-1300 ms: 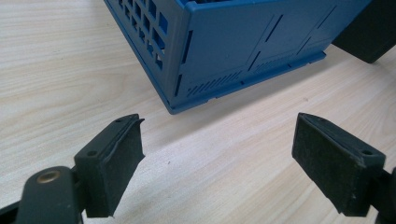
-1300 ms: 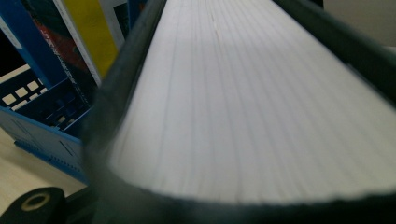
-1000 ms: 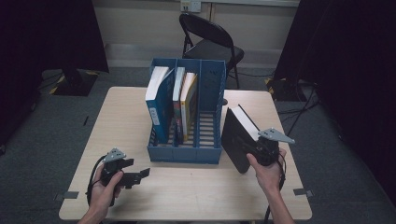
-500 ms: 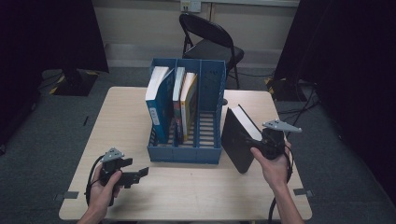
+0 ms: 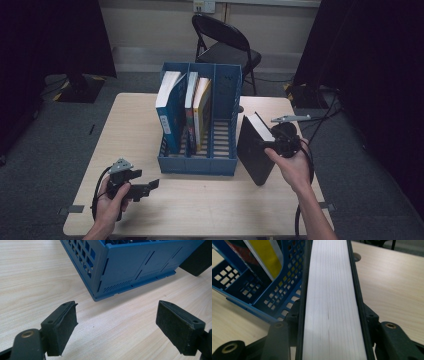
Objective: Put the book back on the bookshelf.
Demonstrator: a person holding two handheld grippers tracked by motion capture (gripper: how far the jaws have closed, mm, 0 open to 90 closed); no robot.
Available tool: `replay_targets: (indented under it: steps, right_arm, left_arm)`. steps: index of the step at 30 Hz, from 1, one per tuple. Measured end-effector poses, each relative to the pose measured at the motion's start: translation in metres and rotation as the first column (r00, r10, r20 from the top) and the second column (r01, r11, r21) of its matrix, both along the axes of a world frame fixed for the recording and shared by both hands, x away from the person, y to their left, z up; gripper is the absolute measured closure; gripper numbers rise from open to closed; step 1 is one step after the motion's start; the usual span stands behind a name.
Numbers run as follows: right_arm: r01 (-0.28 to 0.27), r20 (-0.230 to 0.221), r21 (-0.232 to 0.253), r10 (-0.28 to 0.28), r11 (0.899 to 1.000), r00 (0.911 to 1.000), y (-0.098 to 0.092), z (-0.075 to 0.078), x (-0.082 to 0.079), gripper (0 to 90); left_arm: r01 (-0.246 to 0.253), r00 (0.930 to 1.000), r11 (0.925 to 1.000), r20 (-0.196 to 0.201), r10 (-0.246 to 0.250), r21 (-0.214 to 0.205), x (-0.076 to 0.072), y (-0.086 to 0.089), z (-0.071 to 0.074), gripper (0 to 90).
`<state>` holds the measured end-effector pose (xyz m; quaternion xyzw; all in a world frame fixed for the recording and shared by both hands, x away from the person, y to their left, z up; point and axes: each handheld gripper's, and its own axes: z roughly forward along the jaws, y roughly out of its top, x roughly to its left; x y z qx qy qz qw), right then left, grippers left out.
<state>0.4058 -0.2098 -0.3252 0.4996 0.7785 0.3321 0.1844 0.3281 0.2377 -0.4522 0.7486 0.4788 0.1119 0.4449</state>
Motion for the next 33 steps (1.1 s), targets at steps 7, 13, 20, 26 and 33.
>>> replay_targets:
  steps: [7,13,20,26,33]
  right_arm:
    - [-0.026,-0.164,-0.096,0.010,0.995,0.9864,0.010,0.006,0.021,48.4]
    - [-0.044,-0.284,-0.204,-0.016,0.978,0.9586,0.023,0.006,0.037,49.4]
    - [-0.060,-0.376,-0.226,-0.031,0.972,0.9261,0.025,0.005,0.045,47.6]
    - [-0.081,-0.393,-0.242,-0.022,0.967,0.9193,0.027,0.005,0.046,50.3]
    - [-0.069,-0.359,-0.241,-0.023,0.968,0.9332,0.026,0.006,0.044,52.7]
  left_arm:
    - [0.002,1.0000,1.0000,-0.008,-0.001,0.004,0.000,0.000,0.000,16.8]
    - [0.004,1.0000,1.0000,-0.009,-0.004,0.001,-0.001,-0.001,0.000,16.9]
    - [0.001,1.0000,1.0000,-0.008,-0.001,0.002,-0.001,-0.001,0.000,17.1]
    - [-0.019,0.9997,0.9998,-0.018,0.019,0.002,0.000,0.001,-0.001,17.3]
    - [-0.025,0.9993,0.9997,-0.029,0.025,0.002,0.001,0.002,-0.002,17.5]
